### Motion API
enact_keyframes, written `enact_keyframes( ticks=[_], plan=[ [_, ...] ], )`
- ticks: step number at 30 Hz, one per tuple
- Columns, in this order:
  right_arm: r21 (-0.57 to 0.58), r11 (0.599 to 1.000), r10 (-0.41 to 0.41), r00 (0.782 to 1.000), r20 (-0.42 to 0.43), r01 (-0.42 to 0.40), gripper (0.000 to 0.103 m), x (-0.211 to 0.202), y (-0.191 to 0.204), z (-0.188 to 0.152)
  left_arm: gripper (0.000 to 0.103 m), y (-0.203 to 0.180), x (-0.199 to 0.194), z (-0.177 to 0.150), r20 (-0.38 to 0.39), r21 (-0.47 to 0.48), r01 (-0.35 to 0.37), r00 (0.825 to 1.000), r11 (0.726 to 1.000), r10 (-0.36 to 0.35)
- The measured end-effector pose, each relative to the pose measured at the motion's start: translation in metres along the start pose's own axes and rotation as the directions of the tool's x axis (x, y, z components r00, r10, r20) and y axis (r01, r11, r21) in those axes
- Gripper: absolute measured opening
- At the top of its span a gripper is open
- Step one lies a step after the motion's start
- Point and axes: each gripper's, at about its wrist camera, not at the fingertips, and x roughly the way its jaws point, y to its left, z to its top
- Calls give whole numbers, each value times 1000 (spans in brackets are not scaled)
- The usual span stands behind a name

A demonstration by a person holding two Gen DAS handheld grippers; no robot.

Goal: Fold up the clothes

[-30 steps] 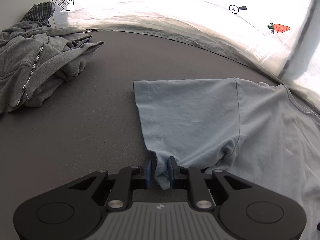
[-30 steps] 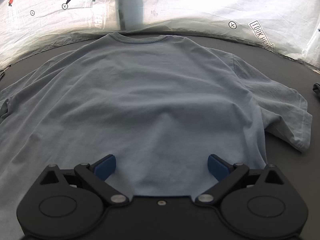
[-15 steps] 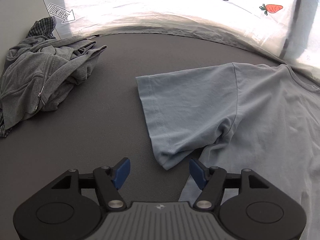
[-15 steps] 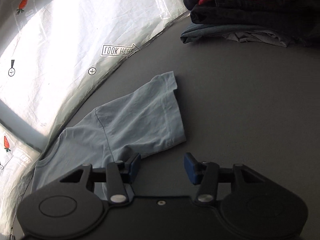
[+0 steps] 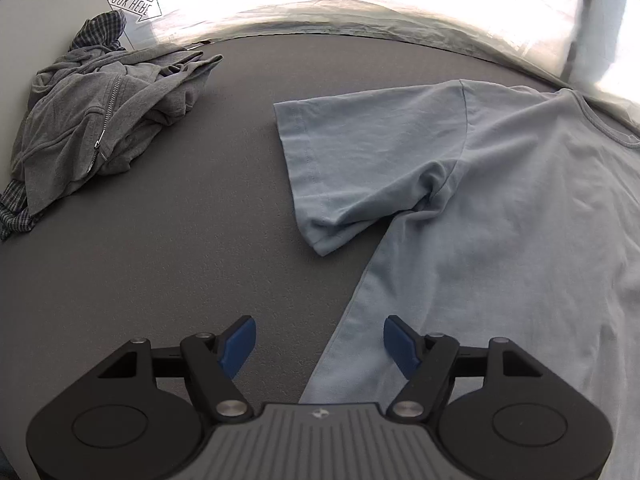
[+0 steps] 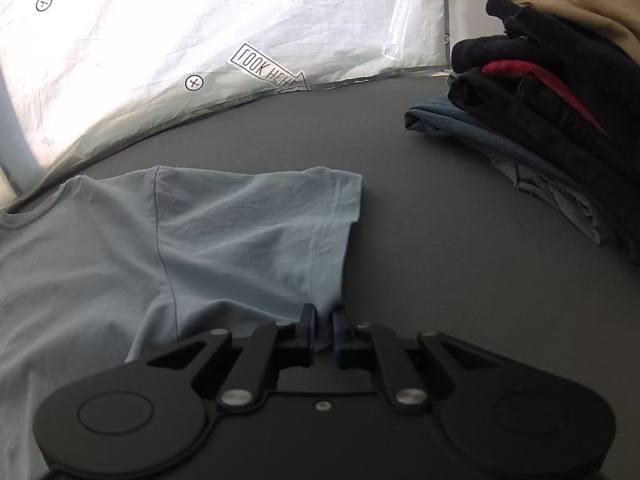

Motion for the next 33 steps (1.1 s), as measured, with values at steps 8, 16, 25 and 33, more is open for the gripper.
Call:
enact_keyframes(
  ticks=[8, 16, 25, 33],
  plan=[
    [-79, 997, 15, 999, -41, -18, 18, 12, -11, 18, 72, 32, -19, -33, -4, -34, -9, 1000, 999, 9],
    [-23, 990, 141, 988, -67, -142, 32, -47, -51, -30, 72, 74, -33, -81, -32, -130, 60, 997, 990, -65],
    [-96, 982, 146, 980, -138, -160, 32, -115, -81, -120, 79, 87, -56, -130, -33, -62, 148, 988, 987, -150],
    [20, 977, 212, 961, -180, -212, 32, -156, -105, -157, 79, 91, -74, -160, -49, -11, 212, 976, 977, -212]
  ],
)
